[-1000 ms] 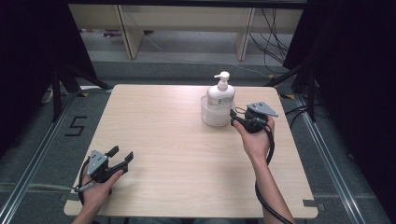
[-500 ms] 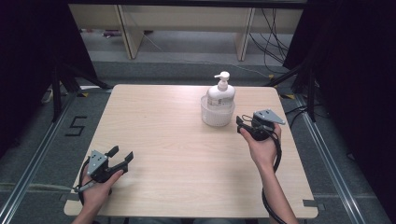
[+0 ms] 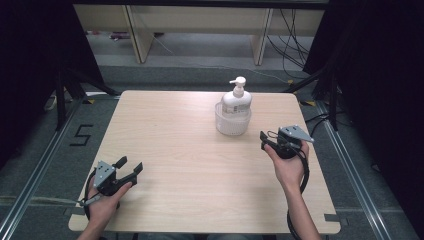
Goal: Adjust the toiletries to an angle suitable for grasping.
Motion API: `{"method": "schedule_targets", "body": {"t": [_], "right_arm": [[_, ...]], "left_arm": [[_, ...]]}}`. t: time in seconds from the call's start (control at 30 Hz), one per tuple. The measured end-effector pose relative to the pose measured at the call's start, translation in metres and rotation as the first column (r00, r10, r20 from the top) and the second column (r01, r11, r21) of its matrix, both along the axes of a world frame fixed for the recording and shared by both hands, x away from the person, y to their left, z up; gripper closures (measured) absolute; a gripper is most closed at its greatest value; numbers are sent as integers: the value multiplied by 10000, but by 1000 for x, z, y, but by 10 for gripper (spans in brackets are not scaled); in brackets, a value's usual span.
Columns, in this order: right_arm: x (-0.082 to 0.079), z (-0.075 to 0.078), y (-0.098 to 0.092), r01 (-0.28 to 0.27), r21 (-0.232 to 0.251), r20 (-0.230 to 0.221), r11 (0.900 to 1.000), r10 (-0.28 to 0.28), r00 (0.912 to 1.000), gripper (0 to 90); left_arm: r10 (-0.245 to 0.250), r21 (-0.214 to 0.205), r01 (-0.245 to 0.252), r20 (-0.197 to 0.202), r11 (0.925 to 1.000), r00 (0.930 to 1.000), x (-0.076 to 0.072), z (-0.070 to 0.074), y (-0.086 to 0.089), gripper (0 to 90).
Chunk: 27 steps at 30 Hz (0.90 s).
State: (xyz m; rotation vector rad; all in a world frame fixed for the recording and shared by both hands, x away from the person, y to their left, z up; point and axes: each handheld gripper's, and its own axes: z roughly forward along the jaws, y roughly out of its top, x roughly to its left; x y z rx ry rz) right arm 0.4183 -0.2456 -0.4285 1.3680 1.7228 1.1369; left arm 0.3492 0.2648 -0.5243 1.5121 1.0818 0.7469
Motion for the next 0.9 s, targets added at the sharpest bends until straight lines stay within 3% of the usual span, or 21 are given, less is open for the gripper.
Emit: {"method": "schedule_targets", "body": {"t": [0.2, 0.27, 0.3, 0.4, 0.43, 0.5, 0.57, 0.6, 0.63, 0.67, 0.77, 0.83, 0.87, 0.9], "right_arm": [[-9, -4, -7, 273, 269, -10, 9993, -273, 9996, 320], [-12, -5, -12, 184, 86, 177, 9998, -186, 9997, 320], [-15, -6, -11, 349, 329, -13, 9988, -349, 9994, 320], [-20, -10, -18, 148, 157, 130, 9998, -150, 9998, 319], [-24, -12, -18, 297, 323, 43, 9990, -298, 9995, 319], [-29, -17, -23, 258, 115, 67, 9996, -259, 9996, 319], [-35, -20, -25, 293, 330, 124, 9990, -297, 9995, 319], [-38, -20, -28, 328, 98, 43, 9994, -329, 9995, 319], [-41, -22, -30, 248, 258, 18, 9994, -249, 9997, 319], [-44, -22, -33, 362, 127, 62, 9993, -362, 9993, 318], [-52, -26, -37, 538, 485, 92, 9974, -543, 9985, 318], [-55, -28, -43, 506, 208, 221, 9985, -510, 9985, 318], [-58, -29, -43, 591, 379, 158, 9975, -597, 9981, 318], [-60, -29, -45, 604, 243, 117, 9979, -607, 9981, 318]], "left_arm": [[64, 31, -64, -146, 10000, 9999, -1, 1, 1, 320], [50, 52, -49, -140, 10000, 9999, -1, 1, 1, 320], [41, 69, -40, -116, 10000, 9999, 0, 1, 0, 320], [24, 157, -22, -112, 9999, 9999, 0, 1, 0, 320], [-42, 120, 43, -20, 9999, 10000, 1, 0, 0, 320], [-9, 130, 10, -67, 9999, 10000, 1, 0, 0, 320], [45, 171, -43, -133, 9998, 9999, 0, 1, -1, 320], [45, 164, -43, -124, 9999, 9999, 0, 1, -1, 320], [40, 179, -38, -116, 9998, 9999, 0, 1, -1, 320], [40, 179, -38, -116, 9998, 9999, 0, 1, -1, 320], [28, 62, -28, -40, 10000, 10000, 1, 0, 0, 320], [102, 76, -101, -145, 9999, 9998, 0, 1, 0, 320], [89, 71, -88, -120, 9999, 9999, 0, 1, 0, 320], [84, 86, -83, -111, 9999, 9999, 0, 1, 0, 319]]}}
